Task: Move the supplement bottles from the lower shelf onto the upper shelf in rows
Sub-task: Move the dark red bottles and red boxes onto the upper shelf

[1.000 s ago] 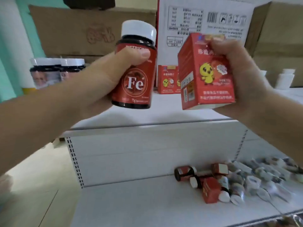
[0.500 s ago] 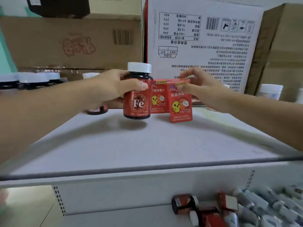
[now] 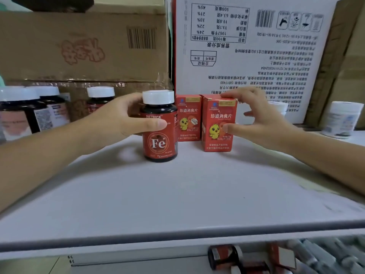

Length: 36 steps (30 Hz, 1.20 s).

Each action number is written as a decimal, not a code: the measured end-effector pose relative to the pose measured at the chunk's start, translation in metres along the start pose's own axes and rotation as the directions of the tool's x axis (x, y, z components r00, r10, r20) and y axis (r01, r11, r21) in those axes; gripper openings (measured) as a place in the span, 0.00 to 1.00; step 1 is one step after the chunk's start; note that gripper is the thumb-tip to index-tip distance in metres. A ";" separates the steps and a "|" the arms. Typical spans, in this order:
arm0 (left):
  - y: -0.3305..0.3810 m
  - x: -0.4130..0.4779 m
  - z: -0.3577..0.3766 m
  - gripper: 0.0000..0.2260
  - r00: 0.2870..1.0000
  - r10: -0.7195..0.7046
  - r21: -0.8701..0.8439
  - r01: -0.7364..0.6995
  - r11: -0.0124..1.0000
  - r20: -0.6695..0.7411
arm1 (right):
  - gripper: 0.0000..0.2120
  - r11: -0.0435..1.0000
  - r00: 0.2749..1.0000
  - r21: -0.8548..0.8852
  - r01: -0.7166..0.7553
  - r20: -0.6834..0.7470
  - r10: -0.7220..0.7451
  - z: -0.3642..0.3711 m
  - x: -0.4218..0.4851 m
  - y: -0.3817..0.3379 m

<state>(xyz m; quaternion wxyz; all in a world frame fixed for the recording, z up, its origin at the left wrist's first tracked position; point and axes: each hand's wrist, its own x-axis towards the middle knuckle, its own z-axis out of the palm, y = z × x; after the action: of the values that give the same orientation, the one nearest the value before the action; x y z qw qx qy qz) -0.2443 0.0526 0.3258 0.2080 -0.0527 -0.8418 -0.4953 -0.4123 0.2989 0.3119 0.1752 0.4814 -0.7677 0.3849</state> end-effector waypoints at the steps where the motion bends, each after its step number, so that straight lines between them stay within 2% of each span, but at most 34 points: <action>1: 0.001 -0.001 0.001 0.27 1.000 0.003 -0.005 -0.003 1.000 -0.005 | 0.28 0.998 0.999 0.059 -0.034 0.016 0.033 0.001 0.000 0.000; 4: 0.001 -0.001 0.001 0.28 1.000 -0.004 0.003 0.004 1.000 0.001 | 0.27 0.956 0.992 0.271 -0.112 0.087 0.092 0.006 -0.001 -0.003; 7: -0.003 0.000 -0.003 0.32 1.000 -0.020 0.040 0.020 0.999 -0.005 | 0.28 0.908 0.986 0.394 -0.143 0.137 0.096 0.008 -0.002 -0.005; 9: -0.003 -0.001 -0.005 0.34 0.999 -0.030 0.044 0.030 0.999 -0.012 | 0.29 0.900 0.985 0.411 -0.147 0.147 0.094 0.009 -0.002 -0.005; 16: 0.002 -0.003 -0.002 0.24 0.996 -0.039 0.061 0.044 0.997 -0.078 | 0.31 0.908 0.988 0.402 -0.120 0.137 0.070 0.010 -0.001 -0.001; 18: 0.006 -0.004 -0.003 0.24 0.996 -0.051 0.087 0.057 0.995 -0.073 | 0.31 0.921 0.985 0.364 -0.142 0.148 0.094 0.011 -0.001 -0.001; 20: 0.008 -0.003 -0.005 0.23 0.995 -0.068 0.109 0.075 0.991 -0.067 | 0.32 0.983 0.995 0.158 -0.093 0.051 0.086 0.007 0.000 -0.005; 22: 0.012 -0.001 -0.012 0.21 0.993 -0.097 0.179 0.107 0.978 -0.063 | 0.31 0.991 0.992 -0.115 0.063 -0.098 -0.074 -0.001 0.001 -0.018; 24: 0.020 0.000 -0.022 0.22 0.989 -0.132 0.335 0.146 0.931 -0.065 | 0.27 0.957 0.968 -0.223 0.184 -0.127 -0.216 -0.008 0.003 -0.040; 26: 0.029 -0.002 -0.033 0.23 0.986 -0.151 0.466 0.168 0.869 -0.074 | 0.23 0.937 0.967 -0.260 0.234 -0.042 -0.253 -0.008 0.004 -0.062; 28: 0.036 -0.005 -0.042 0.23 0.988 -0.144 0.547 0.154 0.823 -0.062 | 0.22 0.912 0.960 -0.305 0.275 0.143 -0.241 0.002 0.003 -0.080; 31: 0.038 -0.009 -0.053 0.25 0.992 -0.115 0.655 0.118 0.746 -0.047 | 0.20 0.883 0.893 -0.311 0.351 0.396 -0.215 0.026 -0.001 -0.094; 34: 0.035 -0.009 -0.061 0.24 0.995 -0.085 0.698 0.094 0.709 -0.048 | 0.24 0.916 0.842 -0.252 0.312 0.520 -0.143 0.048 -0.001 -0.103; 36: 0.030 -0.004 -0.065 0.24 0.998 -0.044 0.726 0.058 0.686 -0.039 | 0.22 0.937 0.827 -0.223 0.270 0.552 -0.106 0.059 -0.001 -0.105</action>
<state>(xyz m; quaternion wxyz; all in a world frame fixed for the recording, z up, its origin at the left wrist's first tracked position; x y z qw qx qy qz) -0.2125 0.0128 0.3762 0.2057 0.0617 -0.9682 -0.1281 -0.3144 0.2299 0.3177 0.0624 0.6117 -0.7823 0.0996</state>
